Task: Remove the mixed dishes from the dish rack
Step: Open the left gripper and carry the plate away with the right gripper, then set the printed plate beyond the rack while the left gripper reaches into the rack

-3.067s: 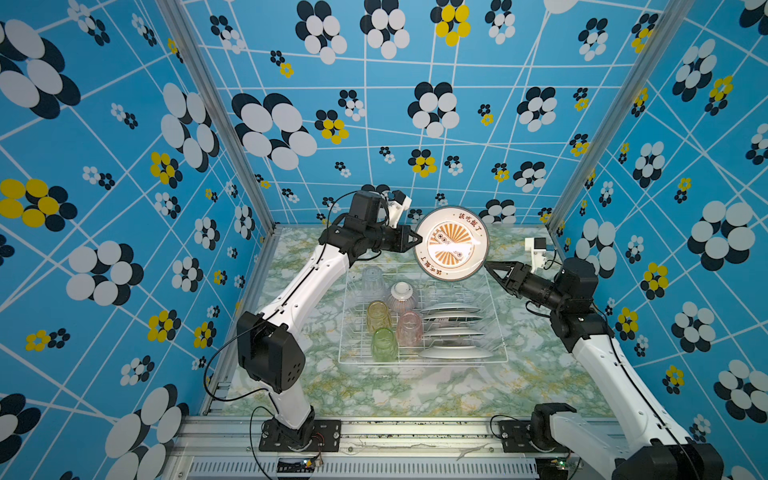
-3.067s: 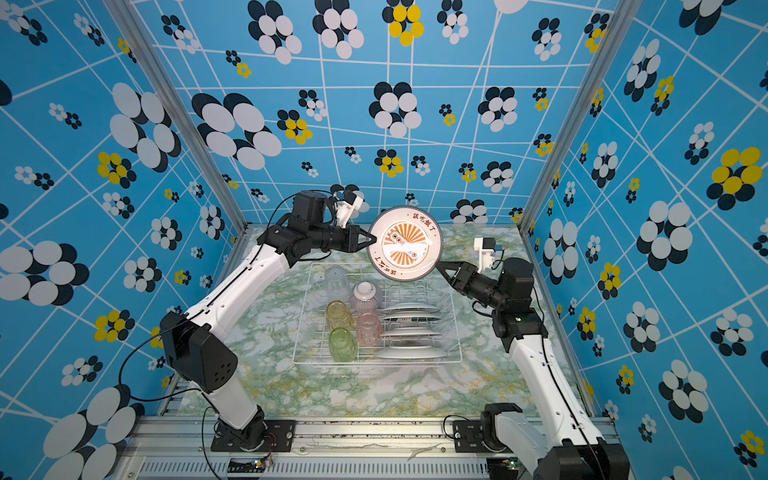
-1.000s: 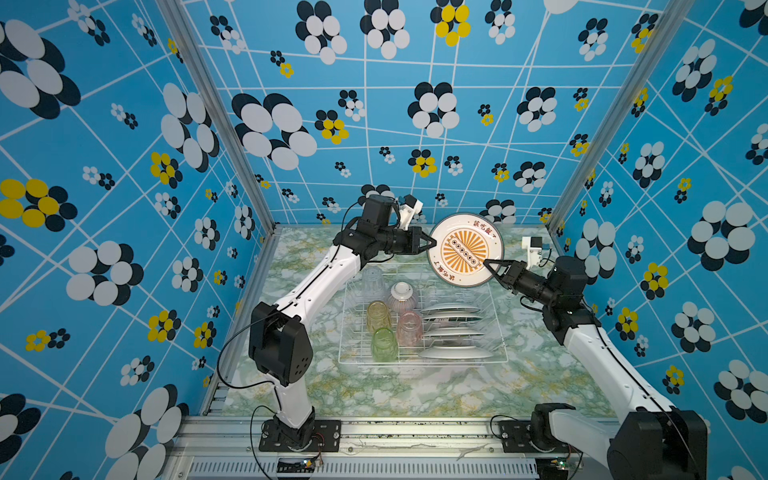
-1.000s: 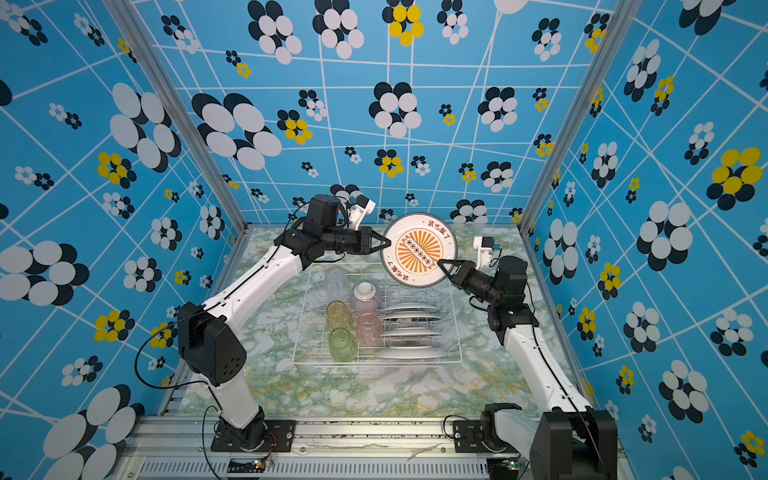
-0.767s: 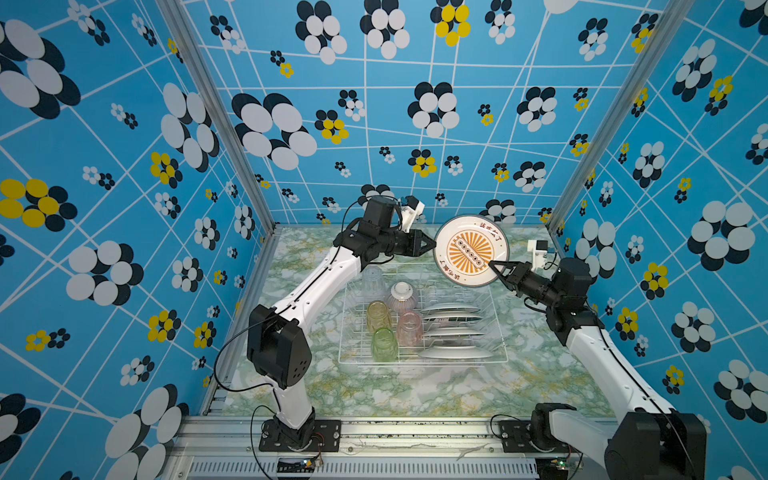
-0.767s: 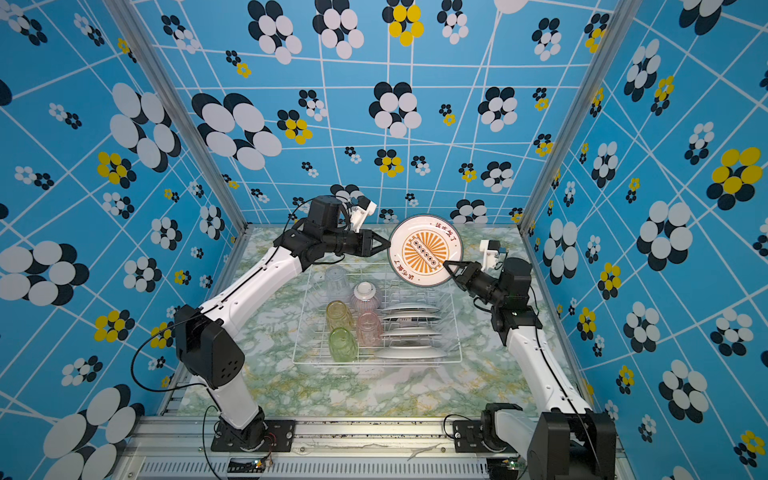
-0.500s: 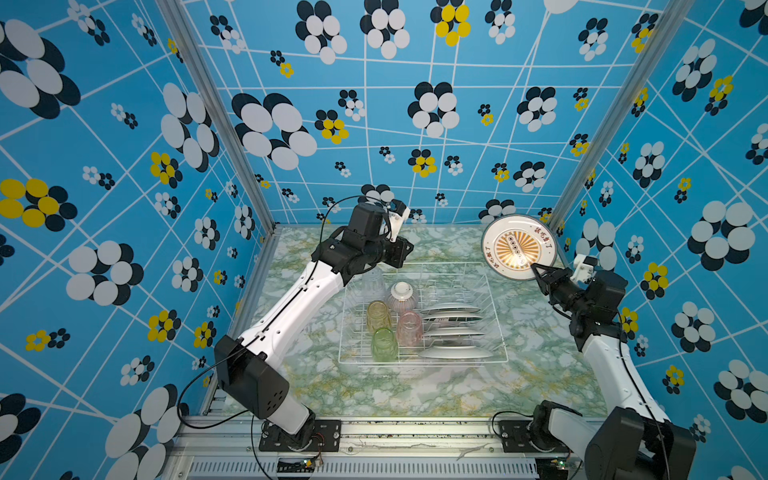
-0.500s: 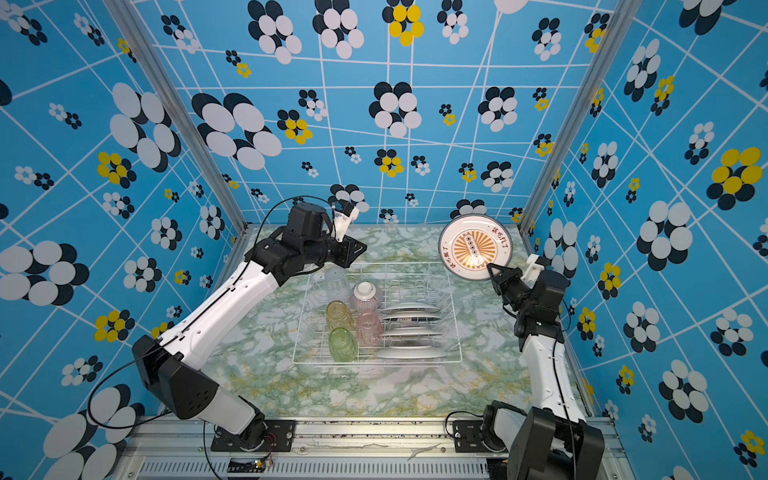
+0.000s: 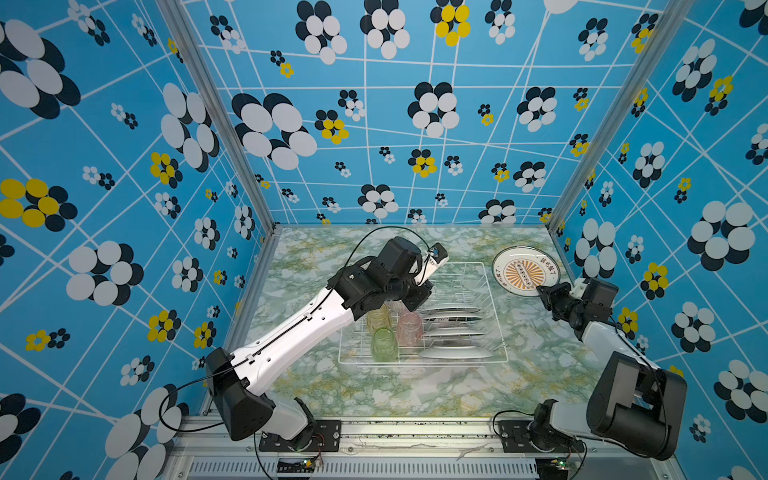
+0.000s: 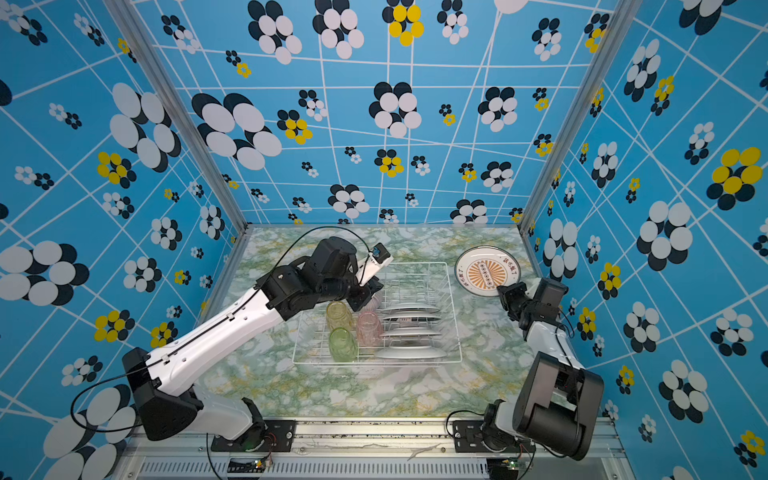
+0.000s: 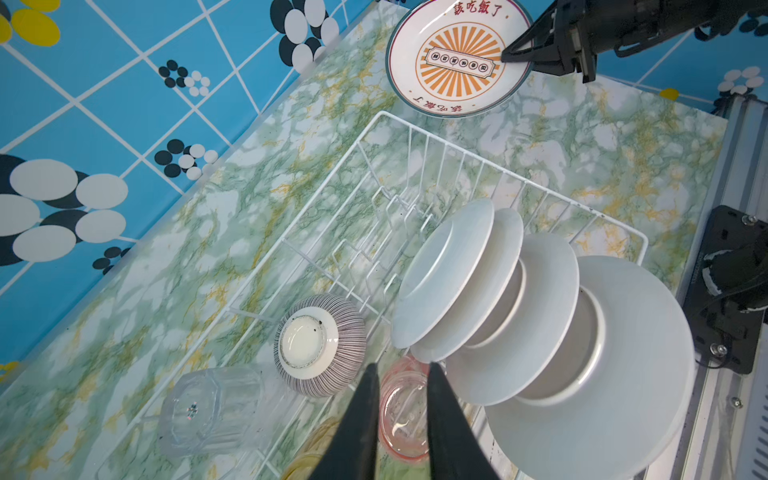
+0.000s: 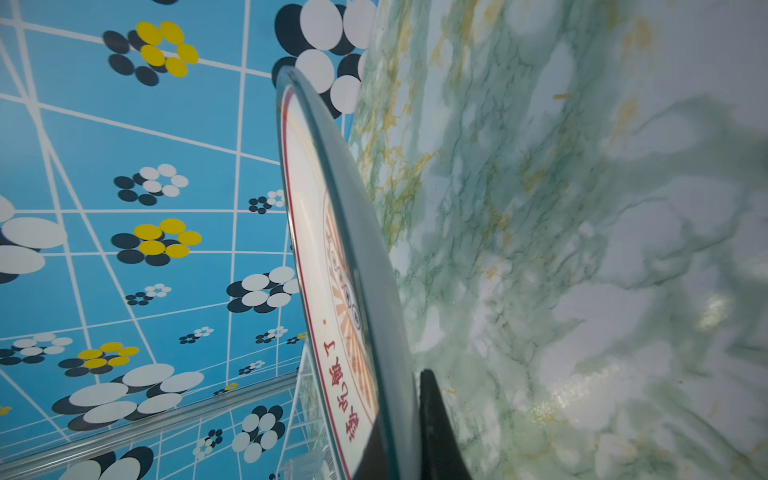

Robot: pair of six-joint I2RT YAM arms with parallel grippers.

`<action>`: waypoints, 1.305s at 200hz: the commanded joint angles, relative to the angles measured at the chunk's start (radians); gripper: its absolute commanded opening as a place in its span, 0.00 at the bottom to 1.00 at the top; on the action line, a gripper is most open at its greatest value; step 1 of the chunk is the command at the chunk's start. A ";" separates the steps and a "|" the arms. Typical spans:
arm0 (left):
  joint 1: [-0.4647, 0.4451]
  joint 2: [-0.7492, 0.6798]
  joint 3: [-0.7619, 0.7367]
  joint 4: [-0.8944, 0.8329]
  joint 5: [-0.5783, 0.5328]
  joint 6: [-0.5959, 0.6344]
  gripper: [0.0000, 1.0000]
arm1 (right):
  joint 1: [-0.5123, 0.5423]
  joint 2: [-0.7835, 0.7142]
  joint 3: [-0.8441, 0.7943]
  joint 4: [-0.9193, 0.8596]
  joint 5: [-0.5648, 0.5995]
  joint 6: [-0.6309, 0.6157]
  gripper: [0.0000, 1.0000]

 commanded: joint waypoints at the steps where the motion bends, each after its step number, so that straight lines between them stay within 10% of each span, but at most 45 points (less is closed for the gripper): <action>1: -0.034 0.021 0.004 -0.057 -0.038 0.060 0.24 | -0.001 0.049 0.033 0.080 -0.002 -0.013 0.00; 121: -0.166 0.126 0.106 -0.178 -0.086 0.120 0.25 | -0.002 0.363 0.057 0.221 -0.023 0.016 0.00; 261: -0.249 0.131 0.119 -0.265 -0.073 0.141 0.20 | -0.001 0.097 0.109 -0.355 0.233 -0.335 0.55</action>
